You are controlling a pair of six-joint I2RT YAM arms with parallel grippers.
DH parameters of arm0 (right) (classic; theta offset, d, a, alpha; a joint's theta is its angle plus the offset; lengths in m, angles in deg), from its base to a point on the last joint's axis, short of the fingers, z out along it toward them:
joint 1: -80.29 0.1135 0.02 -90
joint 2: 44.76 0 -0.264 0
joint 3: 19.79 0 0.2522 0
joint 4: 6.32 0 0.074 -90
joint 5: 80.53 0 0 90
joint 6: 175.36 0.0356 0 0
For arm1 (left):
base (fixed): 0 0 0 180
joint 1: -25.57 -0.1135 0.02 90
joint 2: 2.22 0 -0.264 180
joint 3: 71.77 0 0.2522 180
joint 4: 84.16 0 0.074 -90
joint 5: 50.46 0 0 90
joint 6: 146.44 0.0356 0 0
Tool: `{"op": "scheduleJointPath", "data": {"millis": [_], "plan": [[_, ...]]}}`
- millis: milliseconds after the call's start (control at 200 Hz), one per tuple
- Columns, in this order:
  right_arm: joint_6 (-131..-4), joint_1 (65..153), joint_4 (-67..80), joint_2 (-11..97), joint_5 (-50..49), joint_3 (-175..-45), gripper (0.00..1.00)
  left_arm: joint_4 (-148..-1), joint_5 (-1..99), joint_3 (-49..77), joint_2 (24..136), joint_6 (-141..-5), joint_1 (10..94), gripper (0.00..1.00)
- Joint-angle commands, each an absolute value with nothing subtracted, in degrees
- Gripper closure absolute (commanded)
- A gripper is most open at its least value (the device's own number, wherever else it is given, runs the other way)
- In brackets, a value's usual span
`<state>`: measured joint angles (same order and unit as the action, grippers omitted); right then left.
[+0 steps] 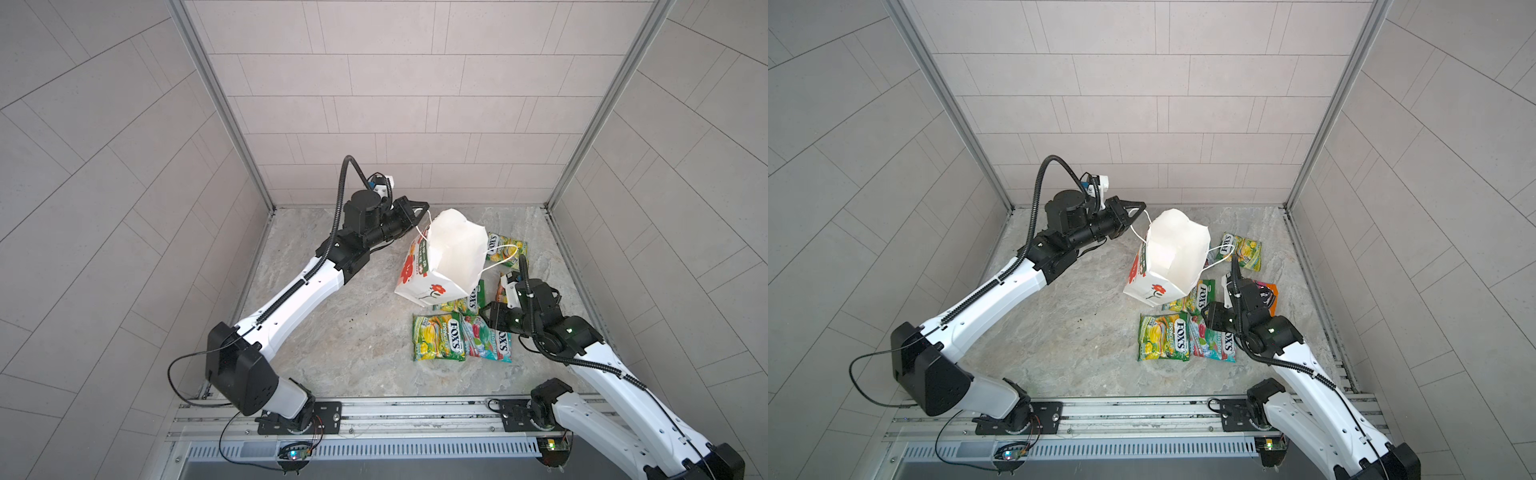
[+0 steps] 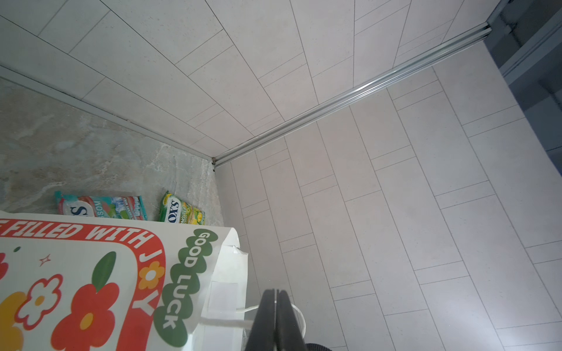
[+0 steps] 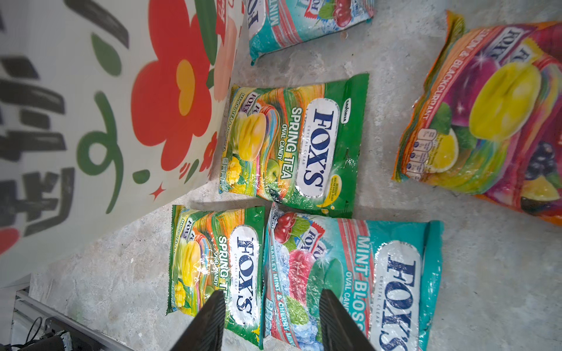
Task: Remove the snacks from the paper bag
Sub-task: 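Set the empty bag upright with the left gripper and release it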
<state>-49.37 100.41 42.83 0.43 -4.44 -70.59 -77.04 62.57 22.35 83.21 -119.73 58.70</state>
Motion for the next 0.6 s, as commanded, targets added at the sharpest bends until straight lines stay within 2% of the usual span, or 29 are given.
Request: {"op": "scheduleJointPath", "data": {"millis": [0,590], "plan": [[-49.7,100.1,44.5,-0.3,-4.3,-69.8,0.49,-86.6,65.5,20.4,84.0,-125.0,57.5,1.0],[-49.6,99.5,44.8,0.1,-4.7,-69.6,0.49,-92.3,70.2,8.6,81.8,-129.2,45.7,1.0]]}}
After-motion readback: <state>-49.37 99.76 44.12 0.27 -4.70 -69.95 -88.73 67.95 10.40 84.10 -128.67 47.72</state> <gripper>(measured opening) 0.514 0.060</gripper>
